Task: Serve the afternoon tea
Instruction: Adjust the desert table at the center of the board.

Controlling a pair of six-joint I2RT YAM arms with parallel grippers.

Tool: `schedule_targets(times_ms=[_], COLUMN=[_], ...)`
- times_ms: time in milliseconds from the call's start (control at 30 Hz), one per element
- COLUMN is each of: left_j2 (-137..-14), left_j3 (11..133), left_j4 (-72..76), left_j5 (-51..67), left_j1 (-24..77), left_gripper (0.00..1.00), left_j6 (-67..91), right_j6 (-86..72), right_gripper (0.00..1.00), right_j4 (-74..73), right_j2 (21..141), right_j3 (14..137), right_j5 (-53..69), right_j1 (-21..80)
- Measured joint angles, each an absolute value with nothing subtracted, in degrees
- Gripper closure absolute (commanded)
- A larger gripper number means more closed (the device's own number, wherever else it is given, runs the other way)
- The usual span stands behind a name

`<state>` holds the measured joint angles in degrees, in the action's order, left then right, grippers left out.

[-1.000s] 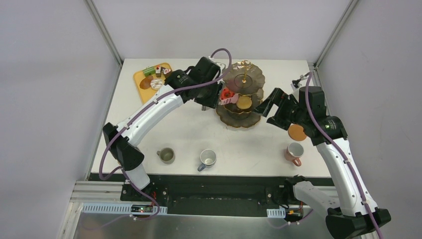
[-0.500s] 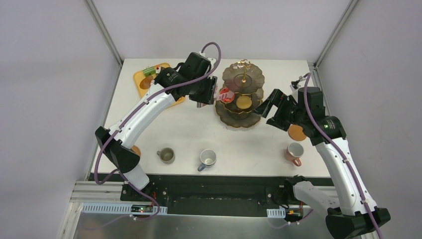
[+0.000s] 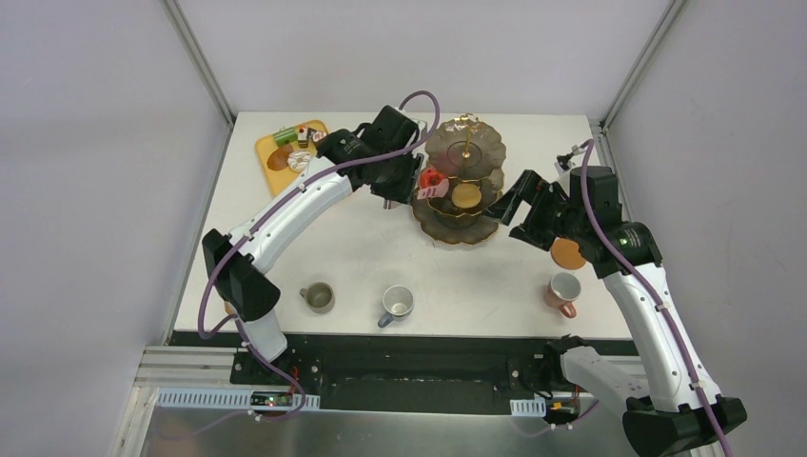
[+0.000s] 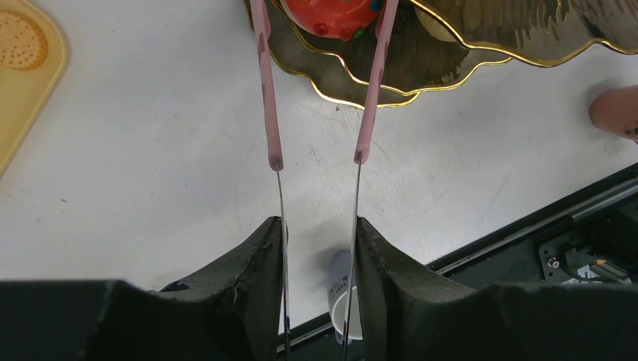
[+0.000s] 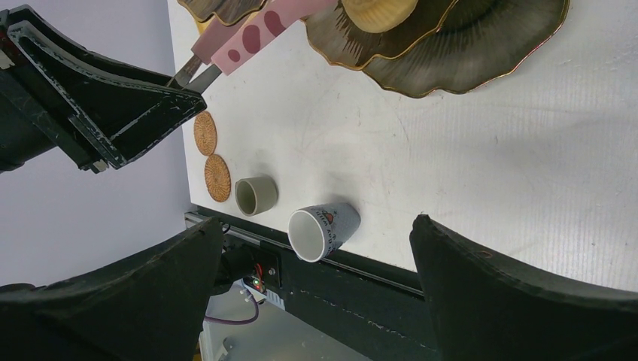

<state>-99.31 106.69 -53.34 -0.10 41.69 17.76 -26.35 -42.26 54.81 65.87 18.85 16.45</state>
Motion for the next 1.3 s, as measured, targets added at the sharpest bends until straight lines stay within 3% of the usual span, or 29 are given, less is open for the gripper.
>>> schedule_targets(times_ms=[367,733,1067,1300], left_j2=[-99.5,-99.5,-101.3,-102.0], left_j3=[109.3,112.4,112.9,114.1], left_j4=[-53.6,-57.0,-58.9,-59.2], left_j5=[-1.2,-0.5,1.1,1.1], left_j1=[42.4,43.1,43.5,43.5], left_gripper=[0.79,0.76,0.58,0.56], left_j6=[17.1,16.8,15.5,15.5], right_j6=[-26.3,-26.3,-26.3,-26.3], right_gripper=[0.01,0.01,0.01,0.01], right_j4=[-42.3,-42.3,-42.2,-42.3], right_j2=[54.8,55.0,55.2,55.2], right_j3=[65.9,65.9,65.9,65.9], right_j5=[18.9,18.9,18.9,18.9], right_j1=[16.4,16.4,16.4,16.4])
